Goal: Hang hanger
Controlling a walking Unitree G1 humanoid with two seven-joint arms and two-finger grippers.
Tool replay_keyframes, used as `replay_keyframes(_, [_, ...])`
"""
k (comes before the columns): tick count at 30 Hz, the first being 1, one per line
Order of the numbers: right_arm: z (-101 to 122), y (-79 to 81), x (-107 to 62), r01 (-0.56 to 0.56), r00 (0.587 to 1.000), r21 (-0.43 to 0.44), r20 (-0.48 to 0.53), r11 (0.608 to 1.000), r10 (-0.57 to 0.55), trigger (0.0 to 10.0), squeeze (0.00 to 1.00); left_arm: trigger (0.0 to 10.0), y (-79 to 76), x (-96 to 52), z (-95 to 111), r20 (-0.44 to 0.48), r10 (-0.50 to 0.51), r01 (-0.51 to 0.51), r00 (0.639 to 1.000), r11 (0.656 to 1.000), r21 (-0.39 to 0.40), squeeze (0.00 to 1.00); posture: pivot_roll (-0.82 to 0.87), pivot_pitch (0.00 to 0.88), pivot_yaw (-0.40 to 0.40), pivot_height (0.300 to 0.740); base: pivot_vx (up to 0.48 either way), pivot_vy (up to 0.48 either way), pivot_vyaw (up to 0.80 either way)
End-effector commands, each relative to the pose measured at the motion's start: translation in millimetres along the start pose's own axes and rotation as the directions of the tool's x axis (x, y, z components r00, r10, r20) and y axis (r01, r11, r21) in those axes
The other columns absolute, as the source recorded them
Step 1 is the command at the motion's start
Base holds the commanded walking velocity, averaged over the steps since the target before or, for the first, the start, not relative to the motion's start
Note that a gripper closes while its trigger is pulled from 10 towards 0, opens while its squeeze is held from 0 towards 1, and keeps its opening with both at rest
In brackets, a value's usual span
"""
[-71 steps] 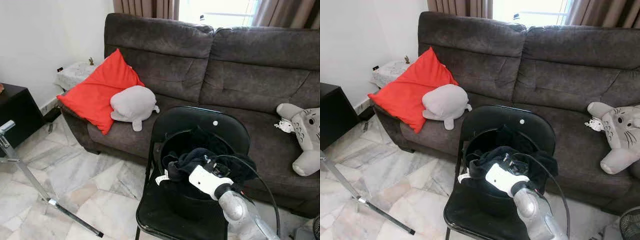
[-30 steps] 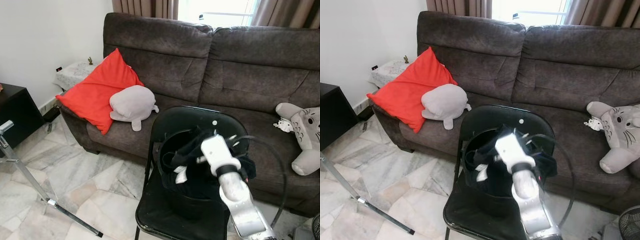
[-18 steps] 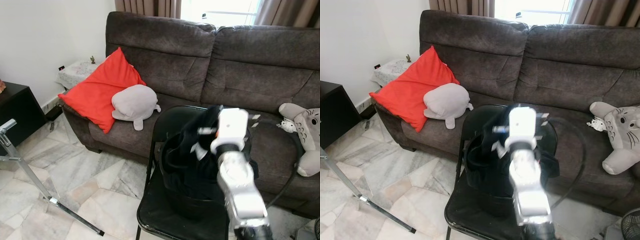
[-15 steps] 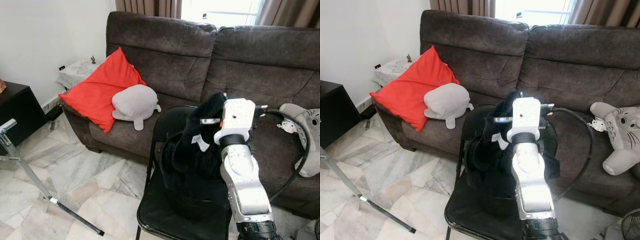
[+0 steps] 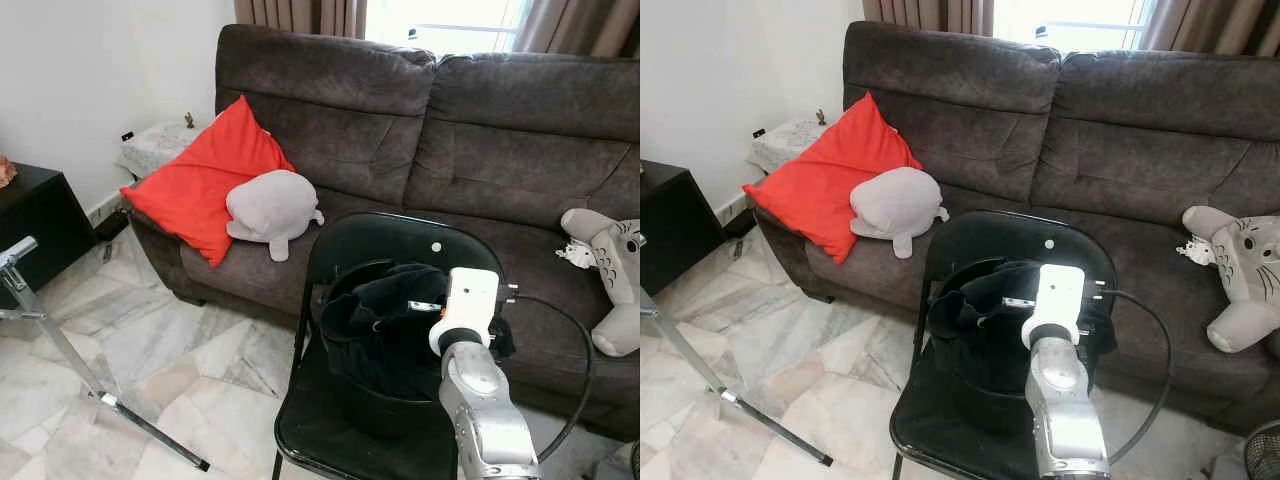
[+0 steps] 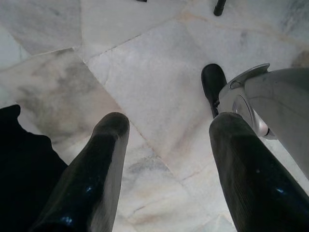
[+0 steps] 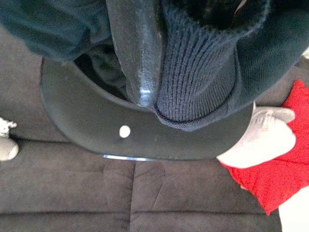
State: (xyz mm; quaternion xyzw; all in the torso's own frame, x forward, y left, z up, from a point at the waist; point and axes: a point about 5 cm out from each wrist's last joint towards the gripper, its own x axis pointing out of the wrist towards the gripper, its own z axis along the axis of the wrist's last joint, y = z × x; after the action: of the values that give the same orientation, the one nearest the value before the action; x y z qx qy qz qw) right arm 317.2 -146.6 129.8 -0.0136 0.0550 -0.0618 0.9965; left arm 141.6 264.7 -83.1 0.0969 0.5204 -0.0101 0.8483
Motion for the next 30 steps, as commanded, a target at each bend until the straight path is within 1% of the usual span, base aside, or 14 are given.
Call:
replay_keyframes(1, [9.9, 7.4, 5.4, -0.037, 0.998, -0.083, 0.047, 0.996, 0.041, 10.0, 0.0, 10.0, 4.2, -1.9, -6.8, -0.024, 0.01, -0.01, 1.0, 1.0, 0.008, 0.0, -0.02, 0.0, 0.028, 0.74, 0.0, 0.0, 0.8])
replay_keyframes(3, [13.2, 9.4, 7.2, -0.047, 0.996, -0.114, 0.069, 0.992, 0.055, 10.0, 0.0, 10.0, 4.2, -1.9, -7.2, -0.025, 0.01, -0.01, 1.0, 1.0, 0.006, 0.0, -0.01, 0.0, 0.025, 0.74, 0.0, 0.0, 0.8])
replay_keyframes(14, [17.6, 30.1, 9.0, -0.131, 0.983, -0.137, 0.113, 0.982, 0.147, 10.0, 0.0, 10.0, 3.2, -2.2, -9.7, -0.031, 0.008, -0.008, 0.999, 1.0, 0.001, 0.0, 0.0, 0.0, 0.015, 0.74, 0.0, 0.0, 0.8])
replay_keyframes(16, [21.4, 38.5, 7.6, -0.17, 0.97, -0.161, 0.145, 0.972, 0.194, 10.0, 0.0, 10.0, 3.1, -2.2, -9.9, -0.031, 0.009, -0.009, 0.999, 1.0, 0.001, 0.0, 0.0, 0.0, 0.015, 0.74, 0.0, 0.0, 0.8])
replay_keyframes(19, [31.2, 52.3, 4.1, -0.221, 0.935, -0.266, 0.217, 0.938, 0.281, 10.0, 0.0, 10.0, 2.8, -2.0, -9.4, -0.03, 0.008, -0.008, 1.0, 1.0, 0.002, 0.0, 0.0, 0.0, 0.011, 0.74, 0.0, 0.0, 0.8])
replay_keyframes(21, [43.8, 69.0, -1.9, -0.279, 0.876, -0.337, 0.294, 0.899, 0.382, 10.0, 0.0, 10.0, 2.7, -1.9, -8.8, -0.027, 0.008, -0.008, 1.0, 1.0, 0.0, 0.0, 0.0, 0.0, 0.009, 0.74, 0.0, 0.0, 0.8])
replay_keyframes(22, [53.8, 83.1, -9.4, -0.306, 0.808, -0.436, 0.352, 0.847, 0.473, 10.0, 0.0, 10.0, 2.8, -1.9, -8.5, -0.026, 0.008, -0.008, 1.0, 1.0, -0.001, 0.0, 0.0, 0.0, 0.009, 0.74, 0.0, 0.0, 0.8])
replay_keyframes(23, [53.8, 83.1, -9.4, -0.306, 0.808, -0.436, 0.352, 0.847, 0.473, 10.0, 0.0, 10.0, 2.8, -1.9, -8.5, -0.026, 0.008, -0.008, 1.0, 1.0, -0.001, 0.0, 0.0, 0.0, 0.009, 0.74, 0.0, 0.0, 0.8])
replay_keyframes(24, [63.2, 105.6, -24.2, -0.337, 0.68, -0.587, 0.389, 0.736, 0.622, 10.0, 0.0, 10.0, 3.1, -1.9, -8.1, -0.025, 0.009, -0.009, 1.0, 1.0, -0.003, 0.0, 0.0, 0.0, 0.011, 0.74, 0.0, 0.0, 0.8])
replay_keyframes(25, [65.4, 116.4, -31.8, -0.369, 0.621, -0.621, 0.389, 0.692, 0.681, 10.0, 0.0, 10.0, 3.3, -1.9, -7.9, -0.024, 0.009, -0.009, 1.0, 1.0, -0.003, 0.0, -0.01, 0.0, 0.011, 0.74, 0.0, 0.0, 0.8])
replay_keyframes(27, [70.8, 135.4, -47.9, -0.475, 0.515, -0.602, 0.401, 0.642, 0.757, 10.0, 0.0, 10.0, 3.5, -1.9, -7.6, -0.024, 0.009, -0.009, 1.0, 1.0, -0.003, 0.0, 0.0, 0.0, 0.01, 0.74, 0.0, 0.0, 0.8])
replay_keyframes(28, [73.2, 141.1, -53.5, -0.515, 0.48, -0.583, 0.41, 0.628, 0.775, 10.0, 0.0, 10.0, 3.5, -1.8, -7.4, -0.024, 0.009, -0.009, 1.0, 1.0, -0.003, 0.0, 0.0, 0.0, 0.01, 0.74, 0.0, 0.0, 0.8])
replay_keyframes(29, [74.7, 150.2, -64.1, -0.585, 0.42, -0.56, 0.41, 0.586, 0.81, 10.0, 0.0, 10.0, 3.5, -1.8, -7.3, -0.023, 0.01, -0.01, 1.0, 1.0, -0.005, 0.0, 0.0, 0.0, 0.009, 0.74, 0.0, 0.0, 0.8])
replay_keyframes(30, [74.4, 160.5, -78.3, -0.667, 0.333, -0.541, 0.398, 0.512, 0.855, 10.0, 0.0, 10.0, 3.5, -1.8, -7.2, -0.022, 0.011, -0.011, 1.0, 1.0, -0.01, 0.0, 0.0, 0.0, 0.008, 0.74, 0.0, 0.0, 0.8])
